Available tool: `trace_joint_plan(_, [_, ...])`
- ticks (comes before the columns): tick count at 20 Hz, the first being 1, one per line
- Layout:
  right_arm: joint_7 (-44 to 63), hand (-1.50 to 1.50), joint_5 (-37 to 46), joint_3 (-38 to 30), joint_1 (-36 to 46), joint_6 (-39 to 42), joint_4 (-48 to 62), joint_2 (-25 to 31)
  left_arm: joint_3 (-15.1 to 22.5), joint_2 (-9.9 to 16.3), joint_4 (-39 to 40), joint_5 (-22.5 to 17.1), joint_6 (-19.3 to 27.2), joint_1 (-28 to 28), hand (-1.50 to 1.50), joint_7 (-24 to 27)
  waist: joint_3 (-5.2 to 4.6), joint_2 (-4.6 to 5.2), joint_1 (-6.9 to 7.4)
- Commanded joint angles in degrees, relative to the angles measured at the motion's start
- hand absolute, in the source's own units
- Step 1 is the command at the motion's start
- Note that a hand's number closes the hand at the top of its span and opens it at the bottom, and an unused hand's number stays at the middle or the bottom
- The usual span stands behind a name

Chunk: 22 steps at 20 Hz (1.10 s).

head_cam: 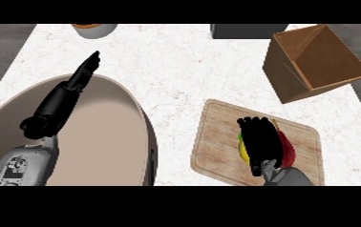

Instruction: Pick the lemon from the cutting board and place it in the cardboard box

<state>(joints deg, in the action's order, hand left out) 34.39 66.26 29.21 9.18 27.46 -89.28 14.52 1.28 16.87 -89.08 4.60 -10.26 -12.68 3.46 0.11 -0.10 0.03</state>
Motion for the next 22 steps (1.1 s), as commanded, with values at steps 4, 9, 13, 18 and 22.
trace_joint_plan(4, [-9.15,1.50,5.76,3.60,0.56,-11.58,6.35,1.20,-3.35,2.36,-0.21,-1.54,-3.46,-0.18,0.00,0.16,-0.09,0.12,0.24])
trace_joint_plan(9, [-12.78,1.50,8.49,2.68,0.15,-13.62,4.45,2.20,-1.06,-1.27,-1.18,1.51,-1.92,2.32,0.00,0.62,-0.10,0.07,0.05])
trace_joint_plan(13, [-8.81,1.50,1.53,-8.21,16.93,-12.57,19.07,-10.27,0.40,-1.82,-1.31,1.31,-2.20,1.03,0.00,0.84,-0.03,0.84,2.62])
trace_joint_plan(18, [-3.99,1.50,-3.61,-18.92,30.15,-19.55,27.62,-14.30,1.53,-2.97,0.02,2.20,-1.69,-3.99,0.00,-0.26,0.08,2.12,5.04])
trace_joint_plan(22, [-4.80,1.50,0.74,-20.77,40.52,-27.97,38.26,-14.18,2.15,-3.30,-1.13,1.97,-2.18,-2.78,0.00,-1.62,-0.02,1.72,5.57])
